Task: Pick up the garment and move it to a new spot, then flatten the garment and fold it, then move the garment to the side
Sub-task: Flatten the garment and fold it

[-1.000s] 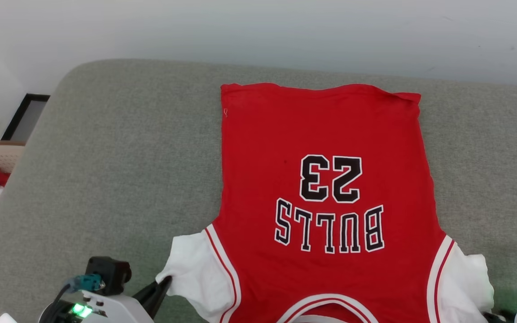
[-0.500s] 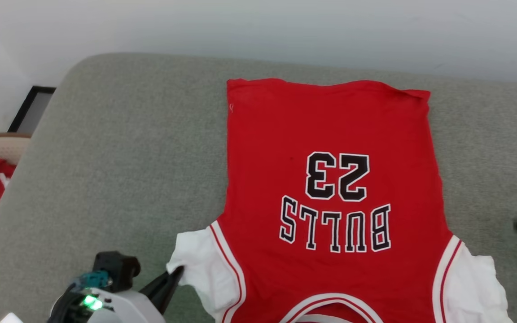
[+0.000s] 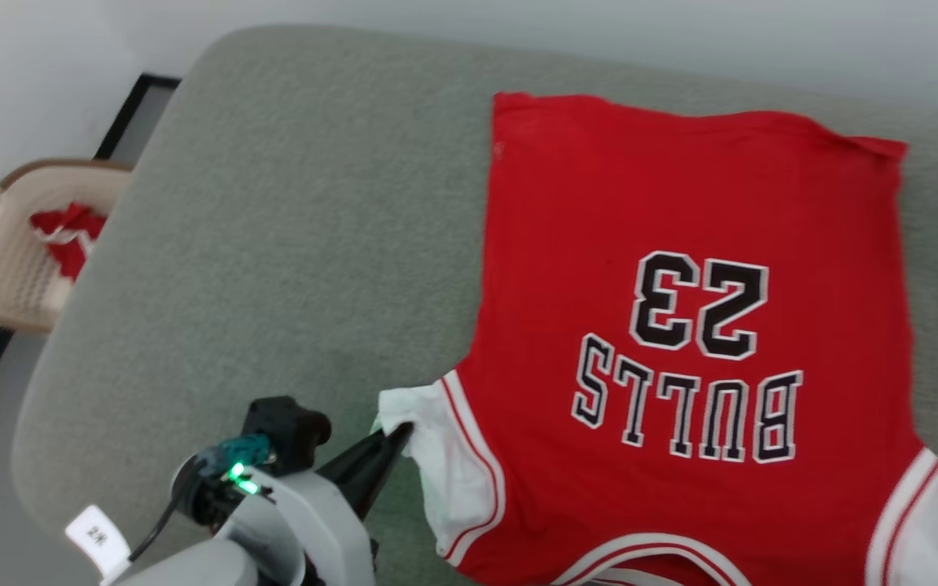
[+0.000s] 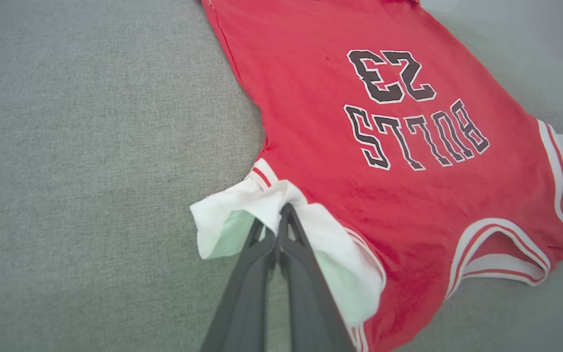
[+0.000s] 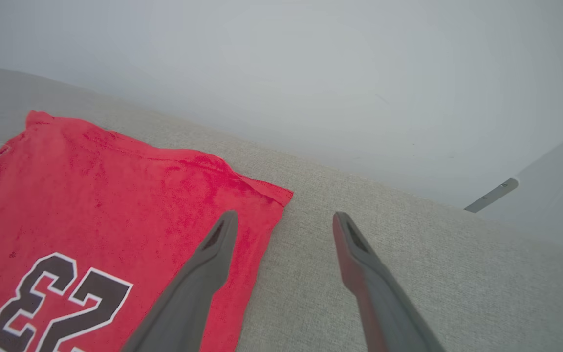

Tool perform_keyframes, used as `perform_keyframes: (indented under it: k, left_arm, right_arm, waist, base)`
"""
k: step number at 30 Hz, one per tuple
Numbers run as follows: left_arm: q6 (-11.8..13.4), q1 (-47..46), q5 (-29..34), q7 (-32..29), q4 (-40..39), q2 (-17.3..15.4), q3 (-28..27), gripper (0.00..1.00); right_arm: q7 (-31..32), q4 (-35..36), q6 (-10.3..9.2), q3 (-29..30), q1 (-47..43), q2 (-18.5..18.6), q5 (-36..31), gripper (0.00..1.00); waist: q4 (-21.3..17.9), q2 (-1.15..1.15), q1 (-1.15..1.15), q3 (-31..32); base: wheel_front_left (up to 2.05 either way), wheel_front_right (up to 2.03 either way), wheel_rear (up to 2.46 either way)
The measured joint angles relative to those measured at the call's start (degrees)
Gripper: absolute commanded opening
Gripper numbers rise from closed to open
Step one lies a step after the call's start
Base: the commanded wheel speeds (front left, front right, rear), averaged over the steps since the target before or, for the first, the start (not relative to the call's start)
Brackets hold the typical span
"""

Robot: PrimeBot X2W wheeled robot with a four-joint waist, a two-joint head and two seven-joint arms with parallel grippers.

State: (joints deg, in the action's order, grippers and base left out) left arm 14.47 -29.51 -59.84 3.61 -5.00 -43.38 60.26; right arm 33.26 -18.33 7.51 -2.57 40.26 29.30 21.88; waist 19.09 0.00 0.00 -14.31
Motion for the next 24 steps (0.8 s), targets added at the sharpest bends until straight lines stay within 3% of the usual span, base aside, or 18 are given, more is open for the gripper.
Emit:
perform_keyframes:
  k: [6,12,22,23,24]
  left_arm:
    - [-2.75,-2.38,0.89,-0.05,2.55,3.01,0.85,0.00]
    - [-4.91,-3.75,0.96,0.47,4.43,5.60,1.32,0.00]
    - [-7.57,-5.34,1.02,1.66,7.28,8.36,1.65,0.00]
    - [-7.91,-5.36,1.02,1.71,7.53,8.40,1.70,0.00]
    - [-7.94,-5.38,1.02,1.74,7.80,8.45,1.70,0.00]
  right_arm:
    - [0.85,-14.46,0.00,-0.52,8.13,-0.08,-2.02,1.00]
    - [2.79,-24.58,0.00,0.78,14.04,1.12,-5.37,1.00]
    - [7.86,-37.65,0.00,9.92,22.42,1.60,-11.67,1.00]
    - [8.86,-38.71,0.00,10.70,23.09,1.60,-12.59,0.77]
    - [9.88,-39.61,0.01,11.50,23.93,1.75,-13.65,0.00]
  waist:
    - [4.05,0.00,0.00,-2.52]
    - [7.44,0.00,0.00,-5.29]
    - [11.66,0.00,0.00,-10.17]
    - [11.99,0.00,0.00,-10.48]
    - [12.26,0.00,0.00,-10.77]
  base:
    - [0.00,0.00,0.00]
    - [0.00,0.00,0.00]
    - [0.00,0.00,0.00]
    - [0.00,0.00,0.00]
    - [0.00,0.00,0.00]
